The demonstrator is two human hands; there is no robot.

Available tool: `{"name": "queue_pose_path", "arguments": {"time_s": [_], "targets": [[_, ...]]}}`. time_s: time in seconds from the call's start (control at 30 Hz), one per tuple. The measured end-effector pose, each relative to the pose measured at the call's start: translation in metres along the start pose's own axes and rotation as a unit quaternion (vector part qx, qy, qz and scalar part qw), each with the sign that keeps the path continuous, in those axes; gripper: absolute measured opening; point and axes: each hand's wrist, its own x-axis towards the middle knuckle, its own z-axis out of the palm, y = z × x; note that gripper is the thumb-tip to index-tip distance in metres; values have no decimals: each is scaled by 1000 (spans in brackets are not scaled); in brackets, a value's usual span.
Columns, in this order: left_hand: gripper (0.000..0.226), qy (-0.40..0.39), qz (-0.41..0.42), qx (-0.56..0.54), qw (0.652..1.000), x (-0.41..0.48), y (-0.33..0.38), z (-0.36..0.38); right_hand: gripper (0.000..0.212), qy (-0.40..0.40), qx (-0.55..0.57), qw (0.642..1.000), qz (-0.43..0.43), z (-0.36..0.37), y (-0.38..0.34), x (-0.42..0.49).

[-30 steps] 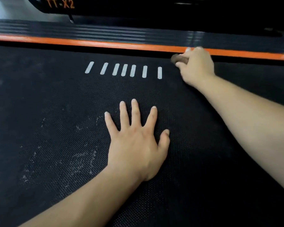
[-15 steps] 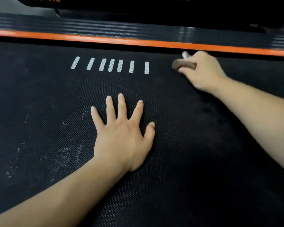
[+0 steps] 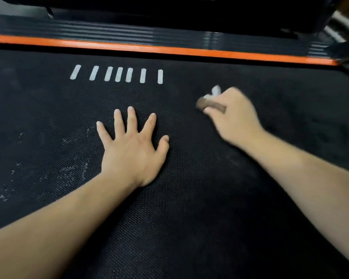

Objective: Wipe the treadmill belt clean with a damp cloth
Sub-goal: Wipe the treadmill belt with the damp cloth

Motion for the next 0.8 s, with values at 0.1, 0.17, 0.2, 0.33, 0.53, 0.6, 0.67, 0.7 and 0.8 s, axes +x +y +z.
{"name": "queue_pose_path", "arguments": {"time_s": [0.1, 0.17, 0.2, 0.33, 0.53, 0.6, 0.67, 0.7, 0.8], "targets": [[74, -4, -1, 0, 1000, -1, 1, 1, 19, -59, 51, 993, -90, -11, -10, -47], [75, -6, -4, 0, 1000, 1, 0, 1, 17, -17, -8, 1000, -20, -22, 13, -36], [75, -7, -4, 1, 1000, 1, 0, 1, 16, 4, -21, 999, 42, -26, 20, -31], [75, -5, -5, -2, 1000, 0, 0, 1, 23, -19, 12, 999, -45, -17, -26, -87], [75, -1, -2, -3, 1000, 0, 0, 1, 26, -8, 47, 999, 14, -44, 3, -116], [75, -1, -4, -9, 1000, -1, 0, -1, 28, 27, 42, 998, 44, -39, -1, -123], [73, 7, -3, -18, 1000, -1, 1, -2, 29, -40, 72, 996, -26, -38, -24, -149], [70, 15, 4, -25, 1000, -3, 2, -2, 29, -91, 97, 989, -58, -44, -33, -162], [59, 53, 56, -63, 995, -9, 4, -5, 33, -97, 86, 990, -64, -65, -8, -166]]}}
